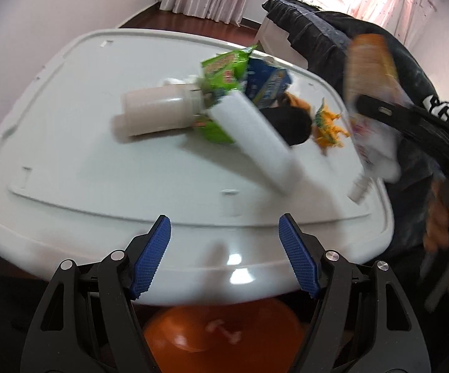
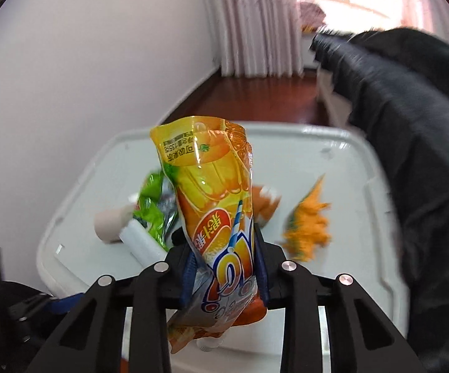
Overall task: Collect trash
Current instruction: 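Grasp the orange juice pouch with the right tool, then grasp the white foam tube with the left tool while the right tool holds the pouch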
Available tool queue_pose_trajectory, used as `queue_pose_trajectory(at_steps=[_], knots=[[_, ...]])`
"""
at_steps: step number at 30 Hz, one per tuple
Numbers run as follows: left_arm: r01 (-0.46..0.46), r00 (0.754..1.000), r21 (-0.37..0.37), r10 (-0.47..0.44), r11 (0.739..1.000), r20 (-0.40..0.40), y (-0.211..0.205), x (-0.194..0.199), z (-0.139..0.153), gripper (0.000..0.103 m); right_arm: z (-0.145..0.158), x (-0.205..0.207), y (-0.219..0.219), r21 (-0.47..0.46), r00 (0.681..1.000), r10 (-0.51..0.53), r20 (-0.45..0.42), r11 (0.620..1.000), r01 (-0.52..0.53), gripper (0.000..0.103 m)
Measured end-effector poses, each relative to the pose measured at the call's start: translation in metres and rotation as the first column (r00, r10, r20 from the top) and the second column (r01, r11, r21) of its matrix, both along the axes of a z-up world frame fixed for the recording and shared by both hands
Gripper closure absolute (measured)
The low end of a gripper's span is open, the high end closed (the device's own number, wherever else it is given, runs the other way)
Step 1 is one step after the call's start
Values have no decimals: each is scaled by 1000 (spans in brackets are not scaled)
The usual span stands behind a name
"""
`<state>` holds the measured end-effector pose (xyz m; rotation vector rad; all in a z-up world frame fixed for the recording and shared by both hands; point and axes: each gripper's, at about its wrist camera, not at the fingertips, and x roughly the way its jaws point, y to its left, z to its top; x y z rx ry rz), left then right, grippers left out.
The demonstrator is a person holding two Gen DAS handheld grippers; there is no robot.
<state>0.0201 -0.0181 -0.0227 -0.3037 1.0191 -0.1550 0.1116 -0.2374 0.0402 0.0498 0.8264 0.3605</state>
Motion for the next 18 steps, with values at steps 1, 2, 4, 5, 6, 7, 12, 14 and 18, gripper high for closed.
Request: queue_pose_trajectory(at_steps=[1,2,4,5,6,7,12,14,18], knots=[[-13,1000,-8,13,1000,6,-9,6,2,33,7,-12,-11,1,999,-22,39,1000,22,72],[-24,1000,-13,24,1000,13,-14,10,3,33,10,-21,-20,-6,997,-42,69,999,42,72],[-50,999,-29,50,998,10,-24,20,3,33,7,-36,-35,-17,993,-68,94,997,70,72],[-68,998,-57,68,996,2,-30,27,3,33,4,-39,-42,-20,993,-77,86,997,79,72],[-88,996,-78,88,993,0,-33,33,3,33,1,-40,-45,-18,994,-82,73,996,83,72],[-121,993,-84,121,989,-2,-39,39,3,33,-2,-40,-51,-7,995,-88,55,996,89,72],[-242,970,-45,243,969,7,-52,58,-3,33,-2,-44,-65,27,992,-114,54,993,112,71],[-279,960,-38,279,959,-6,-53,65,-10,33,-1,-43,-68,38,992,-117,52,993,115,71],[-315,949,35,316,948,-19,-53,76,-26,47,-1,-40,-67,44,992,-112,50,993,110,71]])
